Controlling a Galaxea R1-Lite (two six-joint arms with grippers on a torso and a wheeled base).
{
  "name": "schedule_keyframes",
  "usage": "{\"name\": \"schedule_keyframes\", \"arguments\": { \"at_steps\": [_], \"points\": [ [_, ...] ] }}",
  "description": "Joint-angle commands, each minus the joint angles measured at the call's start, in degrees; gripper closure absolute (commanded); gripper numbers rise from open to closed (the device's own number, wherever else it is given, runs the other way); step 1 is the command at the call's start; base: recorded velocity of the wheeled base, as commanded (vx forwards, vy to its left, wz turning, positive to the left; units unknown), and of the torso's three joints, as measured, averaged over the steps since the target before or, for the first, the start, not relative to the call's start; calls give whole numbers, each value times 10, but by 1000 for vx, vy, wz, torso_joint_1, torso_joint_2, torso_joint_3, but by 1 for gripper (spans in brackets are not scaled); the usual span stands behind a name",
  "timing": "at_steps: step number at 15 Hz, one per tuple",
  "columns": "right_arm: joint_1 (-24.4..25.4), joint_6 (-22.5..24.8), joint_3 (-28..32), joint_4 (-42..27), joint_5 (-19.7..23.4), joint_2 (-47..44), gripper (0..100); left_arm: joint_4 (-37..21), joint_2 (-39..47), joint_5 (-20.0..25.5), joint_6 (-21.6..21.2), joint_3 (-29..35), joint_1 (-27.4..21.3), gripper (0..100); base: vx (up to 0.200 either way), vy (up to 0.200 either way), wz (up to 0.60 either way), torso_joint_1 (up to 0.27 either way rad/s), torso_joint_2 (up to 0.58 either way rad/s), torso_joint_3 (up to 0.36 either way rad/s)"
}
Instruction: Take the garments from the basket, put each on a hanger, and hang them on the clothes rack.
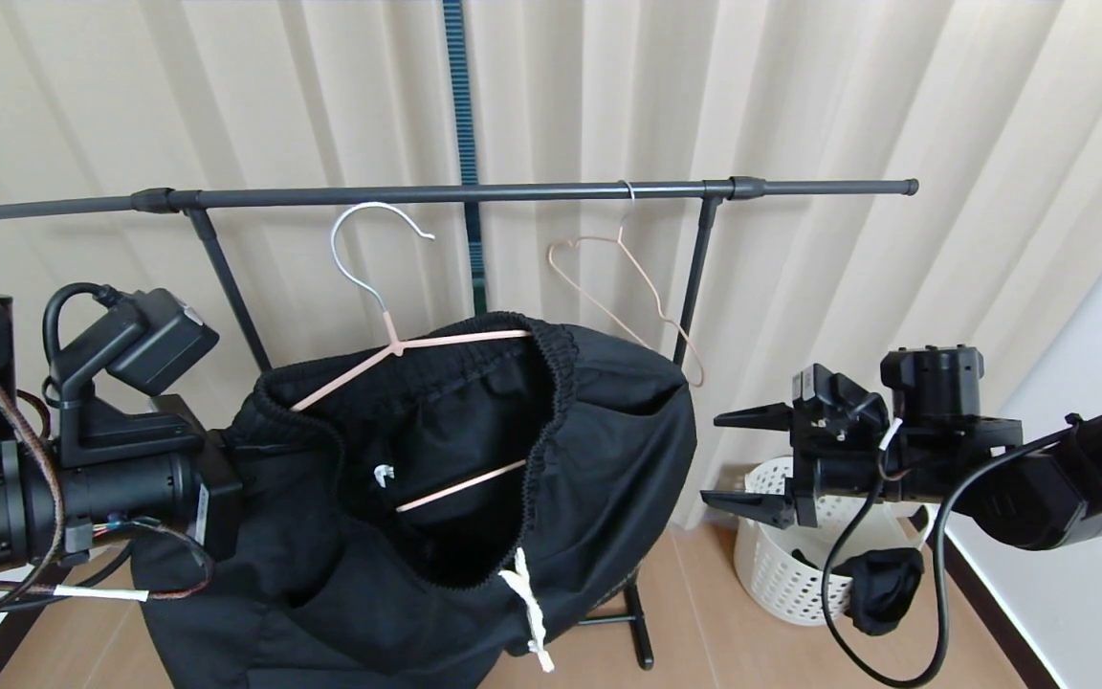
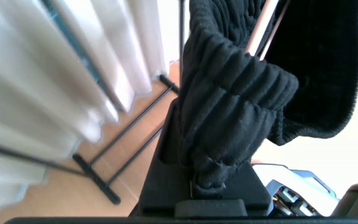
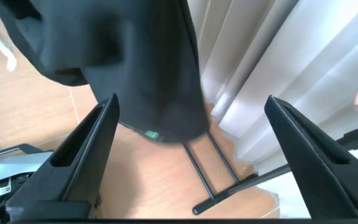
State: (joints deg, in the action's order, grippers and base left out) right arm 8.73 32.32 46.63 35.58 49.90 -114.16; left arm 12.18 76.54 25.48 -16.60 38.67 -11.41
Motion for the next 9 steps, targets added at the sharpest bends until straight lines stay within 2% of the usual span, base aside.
{"name": "schedule_keyframes", "arguments": {
  "at_steps": [1, 3, 4, 6, 9],
  "points": [
    [0, 0, -3, 1, -9, 24, 0, 0, 2, -15, 5, -3, 0, 100, 0, 0, 0, 0, 0, 0],
    [1, 0, -5, 1, -22, 32, 0, 0, 2, -25, 11, -3, 0, 100, 0, 0, 0, 0, 0, 0],
    [1, -1, -8, 3, -55, 48, 0, 0, 2, -38, 19, -3, -1, 100, 0, 0, 0, 0, 0, 0],
    [1, -1, -9, 4, -96, 71, 0, 0, 4, -61, 29, -4, -1, 100, 0, 0, 0, 0, 0, 0],
    [13, -7, -4, 4, -135, 88, 0, 1, 27, -100, 55, 9, -1, 100, 0, 0, 0, 0, 0, 0]
  ]
}}
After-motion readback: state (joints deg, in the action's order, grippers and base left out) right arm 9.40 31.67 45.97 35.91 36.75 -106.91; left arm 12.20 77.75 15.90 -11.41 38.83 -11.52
